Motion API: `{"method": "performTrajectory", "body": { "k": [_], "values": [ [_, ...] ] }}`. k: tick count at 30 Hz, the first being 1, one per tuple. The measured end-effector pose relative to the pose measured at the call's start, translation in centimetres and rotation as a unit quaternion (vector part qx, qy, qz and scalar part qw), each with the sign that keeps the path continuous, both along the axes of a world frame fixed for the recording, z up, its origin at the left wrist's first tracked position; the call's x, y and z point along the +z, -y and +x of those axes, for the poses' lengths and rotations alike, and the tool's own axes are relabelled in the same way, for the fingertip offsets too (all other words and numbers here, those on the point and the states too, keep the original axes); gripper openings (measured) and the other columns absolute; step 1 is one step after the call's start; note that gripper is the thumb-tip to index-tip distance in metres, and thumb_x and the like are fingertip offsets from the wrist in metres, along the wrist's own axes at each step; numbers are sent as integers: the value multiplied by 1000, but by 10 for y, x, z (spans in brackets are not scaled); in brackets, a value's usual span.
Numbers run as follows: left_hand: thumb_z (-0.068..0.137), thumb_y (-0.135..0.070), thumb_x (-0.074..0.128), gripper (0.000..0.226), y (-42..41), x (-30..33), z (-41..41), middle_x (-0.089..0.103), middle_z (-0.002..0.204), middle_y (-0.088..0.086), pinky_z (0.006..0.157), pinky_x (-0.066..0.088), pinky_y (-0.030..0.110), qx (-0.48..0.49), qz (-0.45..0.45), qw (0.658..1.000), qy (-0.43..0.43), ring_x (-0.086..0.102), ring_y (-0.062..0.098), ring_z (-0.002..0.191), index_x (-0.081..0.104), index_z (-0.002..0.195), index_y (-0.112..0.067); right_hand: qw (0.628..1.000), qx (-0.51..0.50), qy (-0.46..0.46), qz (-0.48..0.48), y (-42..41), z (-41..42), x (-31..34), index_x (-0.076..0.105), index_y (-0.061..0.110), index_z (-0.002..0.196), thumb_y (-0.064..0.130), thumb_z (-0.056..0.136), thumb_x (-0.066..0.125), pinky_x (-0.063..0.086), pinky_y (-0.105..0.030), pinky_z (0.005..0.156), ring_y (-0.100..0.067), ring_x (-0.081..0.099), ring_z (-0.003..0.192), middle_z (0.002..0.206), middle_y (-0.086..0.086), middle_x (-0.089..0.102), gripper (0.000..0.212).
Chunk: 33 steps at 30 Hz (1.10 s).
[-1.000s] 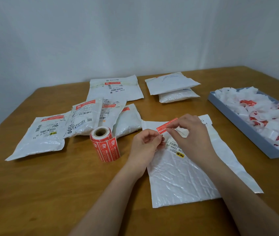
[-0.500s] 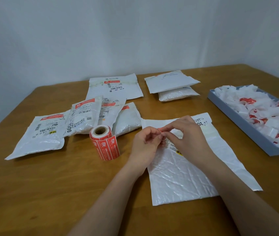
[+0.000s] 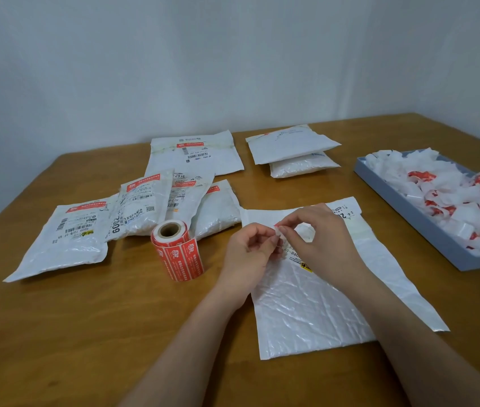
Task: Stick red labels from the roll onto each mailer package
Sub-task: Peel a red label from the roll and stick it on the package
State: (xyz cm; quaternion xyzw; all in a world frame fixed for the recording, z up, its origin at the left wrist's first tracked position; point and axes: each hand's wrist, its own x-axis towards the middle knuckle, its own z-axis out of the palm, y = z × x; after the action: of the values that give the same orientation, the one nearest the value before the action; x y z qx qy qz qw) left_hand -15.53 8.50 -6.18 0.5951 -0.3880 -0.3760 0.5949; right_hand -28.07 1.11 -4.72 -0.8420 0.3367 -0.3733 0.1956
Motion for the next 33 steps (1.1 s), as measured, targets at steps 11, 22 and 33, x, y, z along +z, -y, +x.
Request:
{"method": "performTrajectory", "body": {
  "k": [11,22,33],
  "values": [
    [92,2,57,14,2,0,-2,70,79,10,75,55,27,11,-8,999,-53,65,20,74,63,83,-7,983,-22,85,164,1,-2,9,71,18,83,15,87,68,46,-14,76,-5,62,79,79,10,69,6],
    [92,4,57,12,3,1,0,69,78,12,77,54,31,16,-2,997,-78,64,20,72,61,84,-4,894,-55,223,384,5,-13,24,70,14,85,13,90,64,46,-20,69,-4,57,63,61,6,64,8],
    [93,3,56,10,2,2,-1,68,78,11,74,54,28,18,5,996,-91,64,20,71,61,86,-3,842,-59,318,432,10,-23,33,68,11,87,10,92,60,44,-24,73,-9,56,66,66,-1,63,9]
  ]
}}
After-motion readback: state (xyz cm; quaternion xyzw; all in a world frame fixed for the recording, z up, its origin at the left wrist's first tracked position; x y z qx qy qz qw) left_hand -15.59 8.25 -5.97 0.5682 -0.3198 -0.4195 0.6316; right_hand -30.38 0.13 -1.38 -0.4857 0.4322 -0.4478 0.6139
